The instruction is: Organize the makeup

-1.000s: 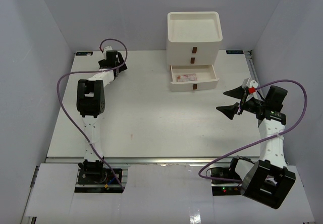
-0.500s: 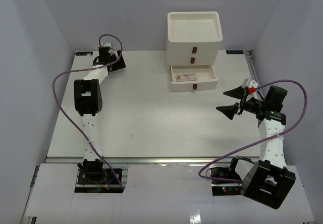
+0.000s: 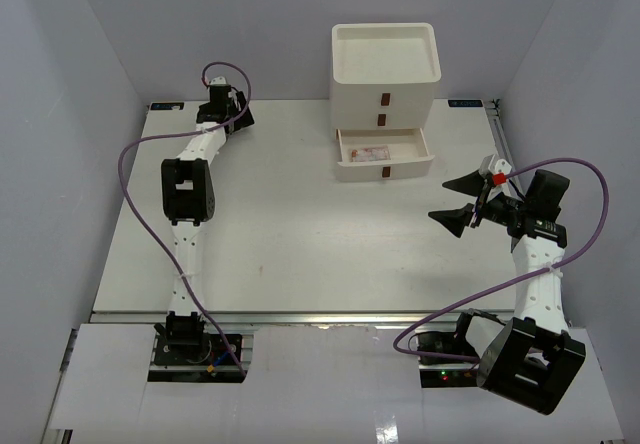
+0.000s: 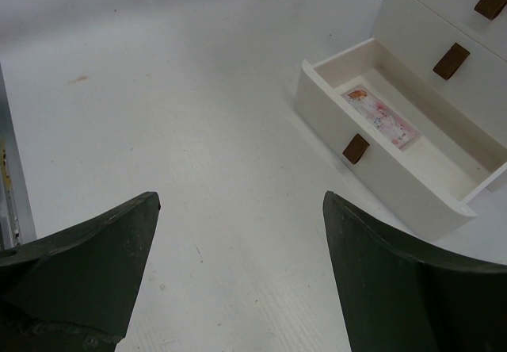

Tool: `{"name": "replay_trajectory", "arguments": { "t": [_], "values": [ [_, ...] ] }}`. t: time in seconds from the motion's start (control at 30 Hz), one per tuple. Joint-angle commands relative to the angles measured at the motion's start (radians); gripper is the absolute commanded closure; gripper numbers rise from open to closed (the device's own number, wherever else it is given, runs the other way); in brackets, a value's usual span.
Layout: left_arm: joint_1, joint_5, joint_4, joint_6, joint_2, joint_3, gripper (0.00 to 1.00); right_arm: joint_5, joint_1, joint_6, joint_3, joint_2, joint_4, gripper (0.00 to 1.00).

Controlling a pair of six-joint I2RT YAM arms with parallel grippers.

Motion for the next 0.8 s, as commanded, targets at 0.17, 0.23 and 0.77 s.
{"name": "replay_trajectory", "arguments": {
  "t": [0.17, 0.23, 0.77],
  "values": [
    [-0.031, -0.163, -0.092, 0.07, 0.086, 0.079, 0.03, -0.015, 0.006, -0.015, 0.033, -0.004, 0.0, 0.1],
    [-0.034, -0.19, -0.094, 0.096, 0.092, 0.078, 0.05, -0.016, 0.006, -0.016, 0.033, -0.004, 0.0, 0.1],
    [-0.035, -0.175, -0.054, 0.087, -0.003, -0.055, 0.69, -0.005, 0.003, -0.022, 0.028, -0.011, 0.001, 0.1]
  ]
}}
